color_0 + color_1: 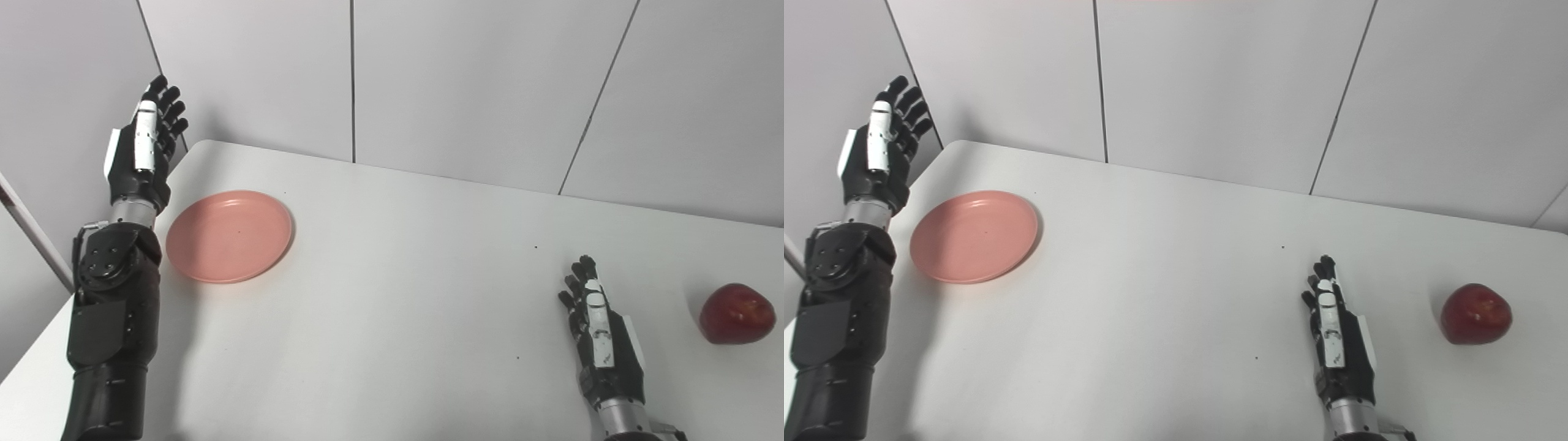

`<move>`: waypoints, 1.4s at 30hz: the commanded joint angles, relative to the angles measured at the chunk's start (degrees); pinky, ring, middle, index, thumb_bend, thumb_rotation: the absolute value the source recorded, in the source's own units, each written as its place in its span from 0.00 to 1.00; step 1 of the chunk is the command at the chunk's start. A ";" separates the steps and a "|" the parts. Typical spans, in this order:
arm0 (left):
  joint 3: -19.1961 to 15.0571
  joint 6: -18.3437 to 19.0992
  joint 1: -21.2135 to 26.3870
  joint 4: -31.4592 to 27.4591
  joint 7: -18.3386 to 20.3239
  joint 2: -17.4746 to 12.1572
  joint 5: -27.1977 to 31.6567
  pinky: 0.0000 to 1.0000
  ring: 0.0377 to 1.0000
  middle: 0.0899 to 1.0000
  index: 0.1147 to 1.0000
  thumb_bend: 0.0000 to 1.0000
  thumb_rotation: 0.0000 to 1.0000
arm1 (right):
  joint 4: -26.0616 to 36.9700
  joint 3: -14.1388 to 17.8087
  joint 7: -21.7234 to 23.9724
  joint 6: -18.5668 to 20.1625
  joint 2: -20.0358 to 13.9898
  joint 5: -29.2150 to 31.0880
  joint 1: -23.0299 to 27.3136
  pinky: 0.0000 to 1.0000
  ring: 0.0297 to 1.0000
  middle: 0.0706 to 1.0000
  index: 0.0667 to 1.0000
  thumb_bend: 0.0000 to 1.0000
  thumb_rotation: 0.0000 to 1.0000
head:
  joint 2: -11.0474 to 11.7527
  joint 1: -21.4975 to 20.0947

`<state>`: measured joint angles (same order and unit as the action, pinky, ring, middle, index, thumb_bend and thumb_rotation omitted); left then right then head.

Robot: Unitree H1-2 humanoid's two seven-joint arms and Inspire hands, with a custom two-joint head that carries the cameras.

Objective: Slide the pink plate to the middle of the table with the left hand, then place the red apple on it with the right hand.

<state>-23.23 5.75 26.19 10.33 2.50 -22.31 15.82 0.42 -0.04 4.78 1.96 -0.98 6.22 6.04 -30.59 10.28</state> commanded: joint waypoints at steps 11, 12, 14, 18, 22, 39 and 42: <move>-0.64 -2.64 -0.19 0.97 0.47 -3.27 0.26 0.95 0.94 0.93 0.89 0.35 1.00 | 1.25 0.38 0.36 -1.71 -0.38 0.51 0.20 1.00 1.00 1.00 1.00 0.22 1.00 | -0.11 0.61; -0.71 -2.73 -0.25 1.25 0.57 -3.30 0.43 0.95 0.94 0.93 0.89 0.35 1.00 | 1.25 0.40 0.39 -1.67 -0.46 0.50 0.19 1.00 1.00 1.00 1.00 0.23 1.00 | -0.08 0.85; -0.85 -2.98 -0.44 1.81 0.85 -3.36 0.77 0.95 0.95 0.93 0.89 0.35 1.00 | 1.08 0.45 0.47 -1.92 -0.64 0.47 0.18 1.00 1.00 1.00 1.00 0.23 1.00 | -0.02 1.21; -1.13 -3.28 -0.67 2.67 0.65 -3.21 1.04 0.96 0.95 0.94 0.90 0.34 1.00 | 1.39 0.56 0.63 -1.73 -0.74 0.74 0.08 1.00 1.00 1.00 1.00 0.22 1.00 | -0.08 1.66; -0.89 -2.97 -1.12 3.18 -0.13 -3.25 0.05 0.95 0.94 0.93 0.90 0.33 1.00 | 1.76 0.77 0.41 -1.34 -0.57 0.92 0.11 1.00 1.00 1.00 1.00 0.21 1.00 | -0.24 2.01; -0.60 -7.17 -1.81 12.23 -0.31 -3.33 -0.08 0.94 0.93 0.92 0.90 0.32 1.00 | 0.81 0.92 0.74 -1.23 -0.94 1.09 0.35 1.00 1.00 1.00 1.00 0.19 1.00 | 0.19 2.51; -0.53 -7.59 -1.90 12.99 -0.22 -3.38 0.09 0.93 0.94 0.93 0.90 0.32 1.00 | 0.92 0.97 0.57 -1.02 -0.80 1.22 0.37 1.00 1.00 1.00 1.00 0.19 1.00 | 0.19 2.52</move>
<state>-23.64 1.08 22.73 23.97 1.68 -23.47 15.98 0.67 0.34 5.59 1.98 -1.76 7.14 5.69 -30.32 12.83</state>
